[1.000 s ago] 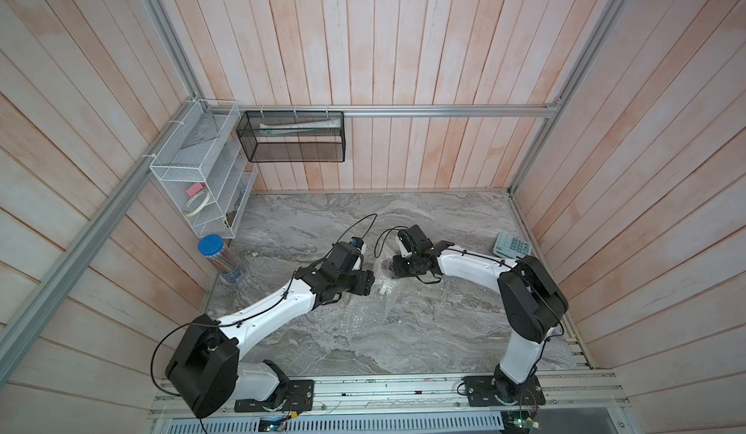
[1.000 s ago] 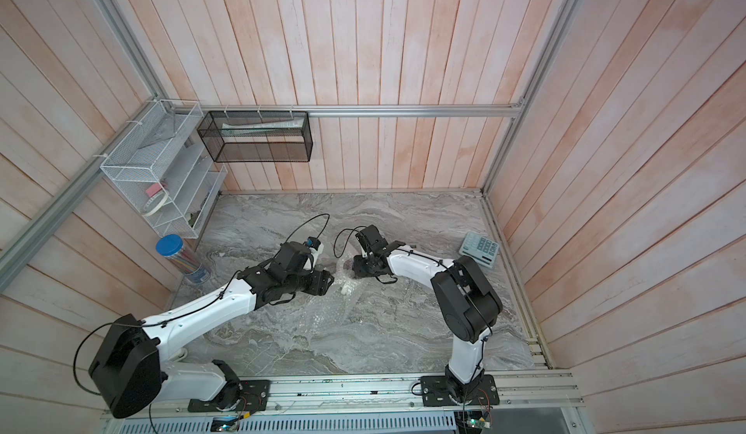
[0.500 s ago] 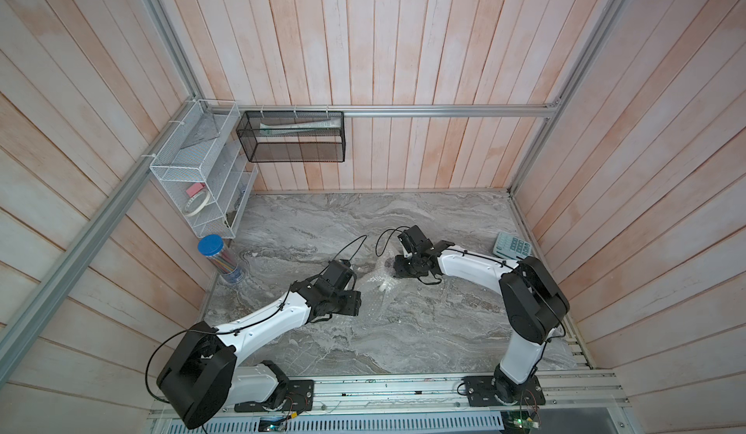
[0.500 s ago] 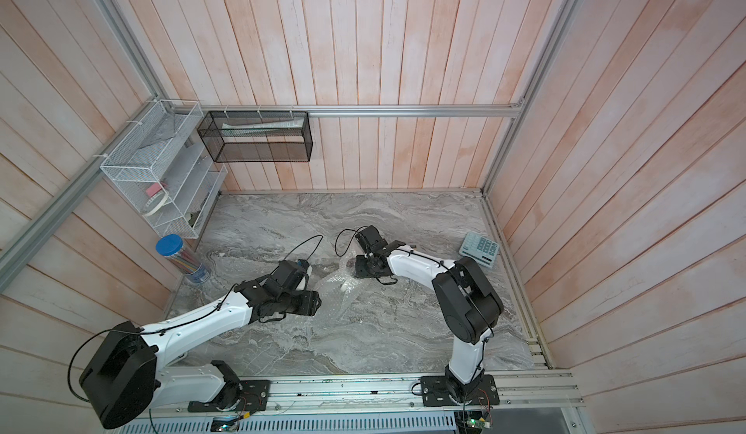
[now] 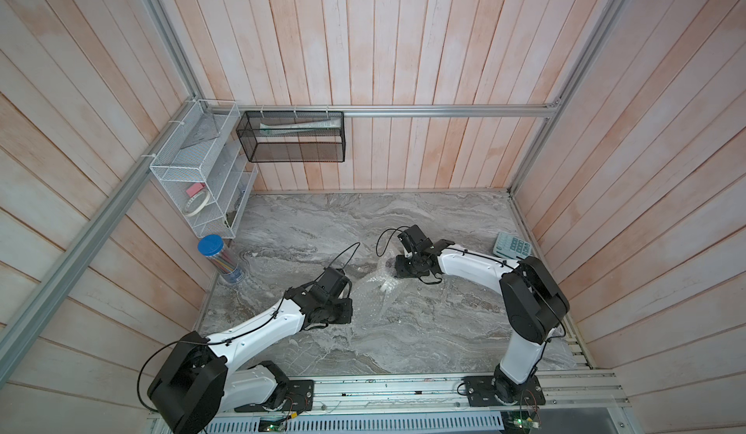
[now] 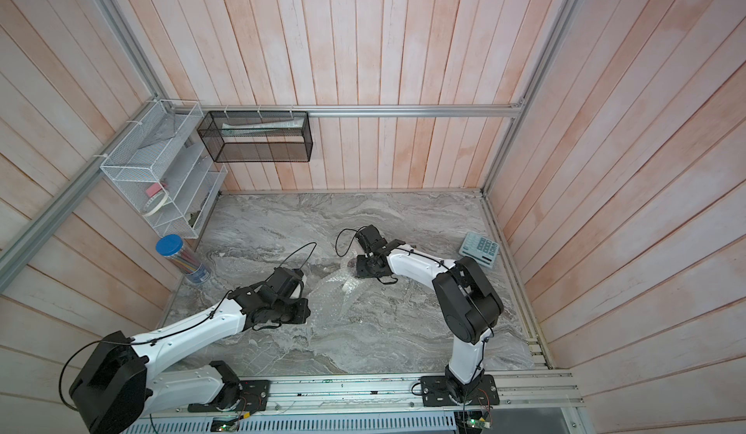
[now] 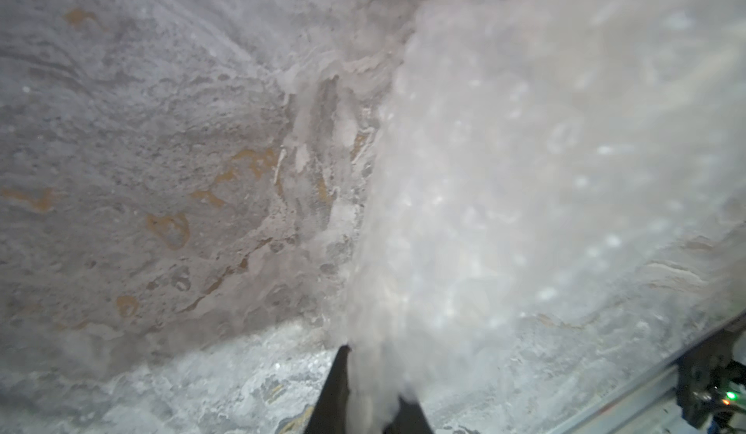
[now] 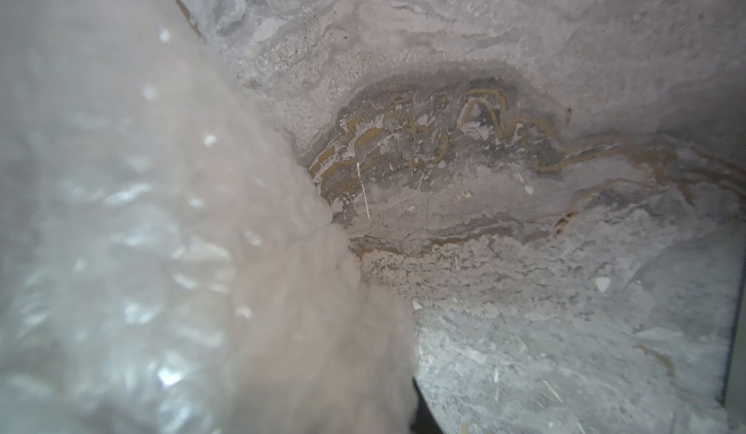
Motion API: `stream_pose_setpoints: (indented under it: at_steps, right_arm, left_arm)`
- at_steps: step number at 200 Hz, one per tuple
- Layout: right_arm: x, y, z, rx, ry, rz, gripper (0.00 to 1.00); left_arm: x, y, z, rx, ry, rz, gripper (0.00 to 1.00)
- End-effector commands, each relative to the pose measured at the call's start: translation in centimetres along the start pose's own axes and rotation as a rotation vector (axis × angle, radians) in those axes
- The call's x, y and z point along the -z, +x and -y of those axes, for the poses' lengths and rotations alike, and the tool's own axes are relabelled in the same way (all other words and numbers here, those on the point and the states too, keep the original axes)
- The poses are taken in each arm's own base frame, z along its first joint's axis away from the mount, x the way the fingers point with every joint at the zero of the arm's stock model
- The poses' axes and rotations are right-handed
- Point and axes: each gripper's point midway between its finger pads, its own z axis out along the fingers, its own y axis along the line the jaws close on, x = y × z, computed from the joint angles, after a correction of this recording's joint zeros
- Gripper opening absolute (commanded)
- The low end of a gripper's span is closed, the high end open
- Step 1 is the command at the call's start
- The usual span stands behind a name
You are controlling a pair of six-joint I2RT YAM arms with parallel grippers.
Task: Wrap mugs in bubble wrap
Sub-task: Wrap the mug in bubble wrap.
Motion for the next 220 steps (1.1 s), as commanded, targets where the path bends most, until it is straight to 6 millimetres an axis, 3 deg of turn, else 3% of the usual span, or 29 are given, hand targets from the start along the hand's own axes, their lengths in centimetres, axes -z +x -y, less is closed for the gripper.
stream_pose_setpoints:
  at_steps: [1,39,68,98,116,172,220]
  right_arm:
    - [-0.4,1.3,1.3,0.013,0.07,-0.049,0.21]
    - [-0.5,1.4,1.0,0.022,0.061,-0.048,0.21]
    - [-0.6,1.4,0.7,0.036,0.055,-0.047,0.22]
    - [-0.4,1.3,0.4,0.05,0.041,-0.04,0.22]
    - [-0.1,1.2,0.0,0.056,0.018,-0.032,0.23]
    - [2.0,0.5,-1.5,0.086,-0.07,0.009,0.27]
    - [4.0,0.5,-2.0,0.11,-0.123,0.029,0.4]
  left_arm:
    - [2.0,-2.1,4.0,-0.042,0.152,0.04,0.12]
    - [4.8,-6.6,10.5,-0.129,0.371,0.103,0.12]
    - [5.3,-10.1,13.5,-0.158,0.46,0.154,0.11]
    - [4.6,-13.4,14.0,-0.123,0.496,0.202,0.08]
    - [3.0,-14.7,13.7,-0.112,0.48,0.198,0.06]
    - [-0.7,-16.5,13.5,-0.11,0.438,0.181,0.05]
    - [-3.4,-16.6,12.2,-0.099,0.365,0.141,0.05]
